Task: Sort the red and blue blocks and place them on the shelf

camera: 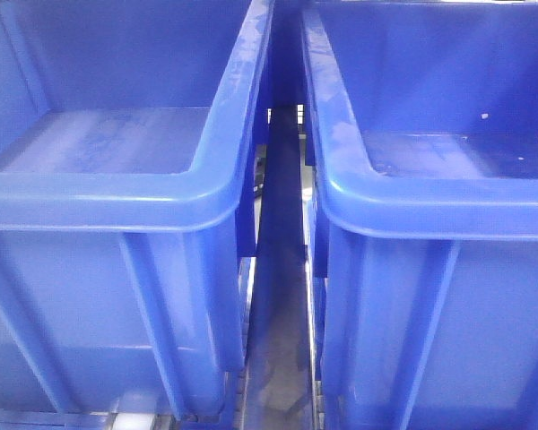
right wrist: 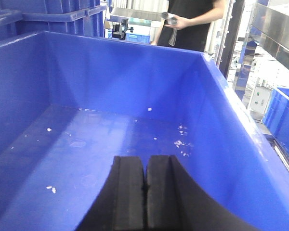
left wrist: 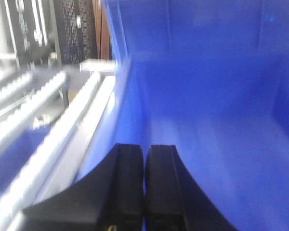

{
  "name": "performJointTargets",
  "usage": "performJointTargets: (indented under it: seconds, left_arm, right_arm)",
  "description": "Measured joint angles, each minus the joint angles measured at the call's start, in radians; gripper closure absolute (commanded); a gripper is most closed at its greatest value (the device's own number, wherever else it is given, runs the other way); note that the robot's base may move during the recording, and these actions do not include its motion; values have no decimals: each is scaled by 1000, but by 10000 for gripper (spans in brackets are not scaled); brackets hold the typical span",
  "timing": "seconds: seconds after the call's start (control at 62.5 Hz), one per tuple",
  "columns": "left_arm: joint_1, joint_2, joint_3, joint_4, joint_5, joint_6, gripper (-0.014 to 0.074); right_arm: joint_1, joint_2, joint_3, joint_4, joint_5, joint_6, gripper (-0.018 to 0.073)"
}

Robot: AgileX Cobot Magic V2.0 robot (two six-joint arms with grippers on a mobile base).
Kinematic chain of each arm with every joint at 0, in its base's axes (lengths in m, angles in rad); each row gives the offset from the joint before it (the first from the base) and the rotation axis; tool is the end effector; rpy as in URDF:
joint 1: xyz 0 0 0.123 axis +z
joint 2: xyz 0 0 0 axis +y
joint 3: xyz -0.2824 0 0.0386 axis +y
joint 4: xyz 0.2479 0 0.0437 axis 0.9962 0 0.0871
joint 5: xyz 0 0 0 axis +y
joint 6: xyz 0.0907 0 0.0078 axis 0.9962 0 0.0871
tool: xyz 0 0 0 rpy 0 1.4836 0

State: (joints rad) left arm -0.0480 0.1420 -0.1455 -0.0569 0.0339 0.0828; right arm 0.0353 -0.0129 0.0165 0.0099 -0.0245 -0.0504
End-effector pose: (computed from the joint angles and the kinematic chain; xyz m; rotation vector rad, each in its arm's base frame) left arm 0.0645 -0.0033 0.2508 0.0575 1.5129 -0.0191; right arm 0.0557 0.0019 0.2105 -0.0552 1.4617 -0.0044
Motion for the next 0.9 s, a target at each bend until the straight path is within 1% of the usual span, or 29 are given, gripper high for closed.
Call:
performJointTargets:
  seconds: [0.176,0.272,0.32,0.384,0.896]
  left_arm:
    - [-4,-63,109,0,0,0,472]
    - [-4,-87,154,0,-22,0,472]
    - [-4,-94,156,0,-25,0,472]
    - [-4,-105,156,0,-62,0,472]
    - [-4,-144,156,6,-40,0,472]
  right_arm:
    - [0,0,0,0,0,0,503]
    - [0,0,0,0,0,0,503]
    - [0,0,0,0,0,0,503]
    - [0,0,0,0,0,0,503]
    - [0,0,0,0,0,2,503]
